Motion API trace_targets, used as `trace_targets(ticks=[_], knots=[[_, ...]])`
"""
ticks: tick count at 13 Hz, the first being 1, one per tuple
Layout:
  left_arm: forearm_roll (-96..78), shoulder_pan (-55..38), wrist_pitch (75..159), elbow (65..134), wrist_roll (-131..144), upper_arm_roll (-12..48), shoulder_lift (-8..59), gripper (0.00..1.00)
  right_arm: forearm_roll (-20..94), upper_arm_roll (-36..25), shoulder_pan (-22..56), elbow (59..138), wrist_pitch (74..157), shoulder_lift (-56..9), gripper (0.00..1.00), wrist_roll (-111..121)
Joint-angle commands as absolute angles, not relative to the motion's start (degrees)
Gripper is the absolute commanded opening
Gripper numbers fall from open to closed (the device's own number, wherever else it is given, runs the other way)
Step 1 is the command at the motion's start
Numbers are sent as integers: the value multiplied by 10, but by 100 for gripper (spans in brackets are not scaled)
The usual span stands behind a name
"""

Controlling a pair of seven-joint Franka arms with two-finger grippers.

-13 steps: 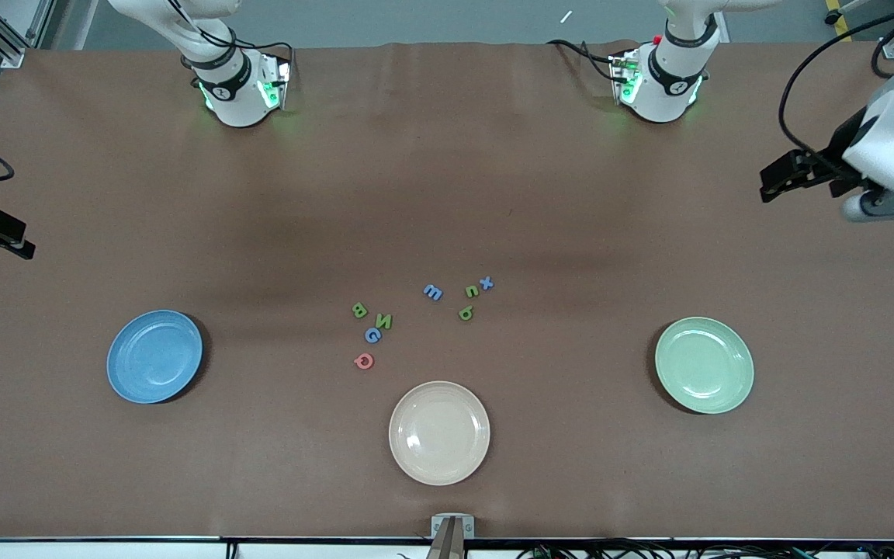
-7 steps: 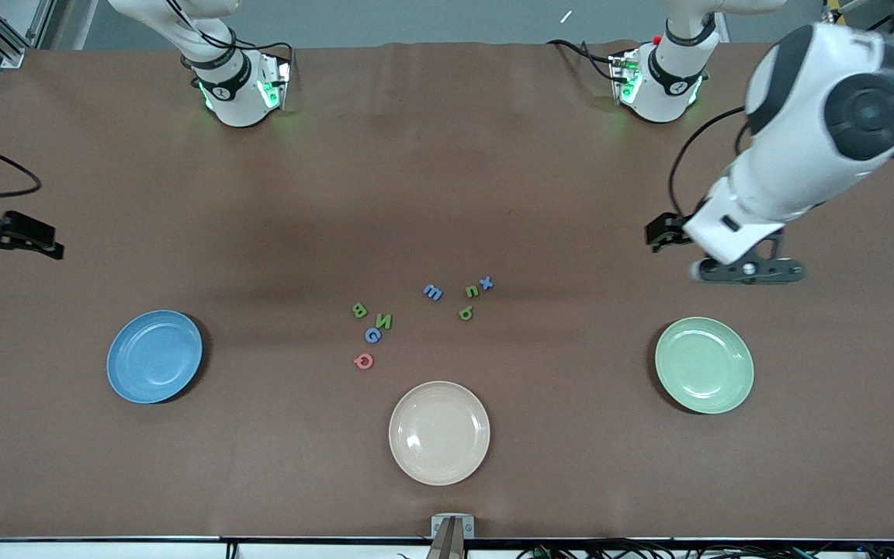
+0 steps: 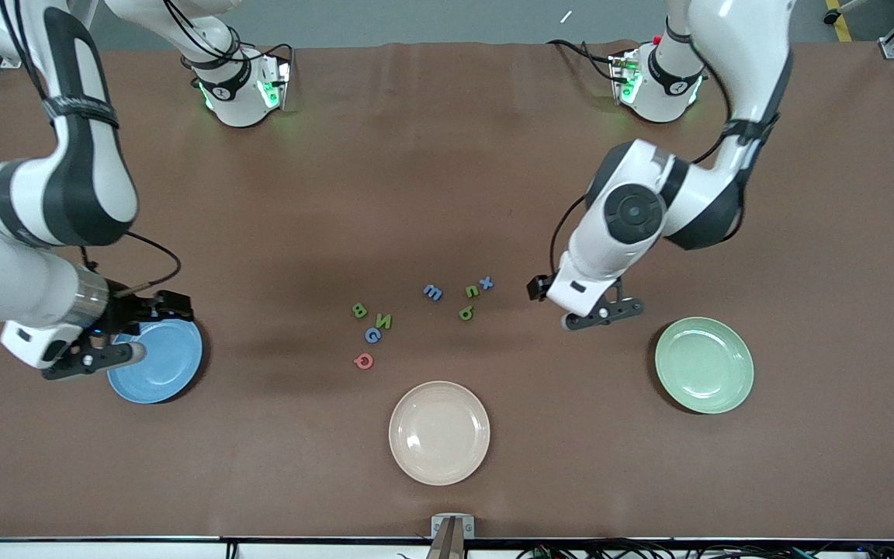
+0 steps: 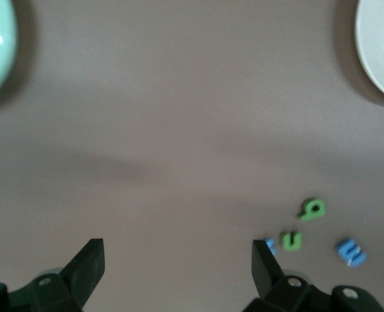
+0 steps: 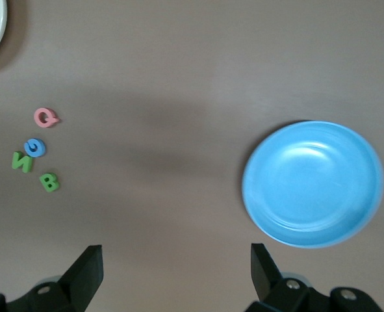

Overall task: Sort uppercase to blue plate, lowercase to green plate
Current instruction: 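Grasp the green B with the right gripper while the left gripper grasps x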

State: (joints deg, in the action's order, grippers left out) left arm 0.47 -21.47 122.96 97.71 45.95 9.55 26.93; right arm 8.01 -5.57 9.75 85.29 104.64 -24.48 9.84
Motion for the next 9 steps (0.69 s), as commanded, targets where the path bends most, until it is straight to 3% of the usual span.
trace_targets(ticks=[1,6,9], knots=[[8,-258,1278,970,552,91,317,99,95,-59,145,847,1096,-291,100,-19],[8,-300,1358,969,648,91,384,92,92,-60,248,852,1191,-366,100,-206],[11,-311,1373,971,666,91,395,85,90,-60,284,916,1259,-378,100,-237]])
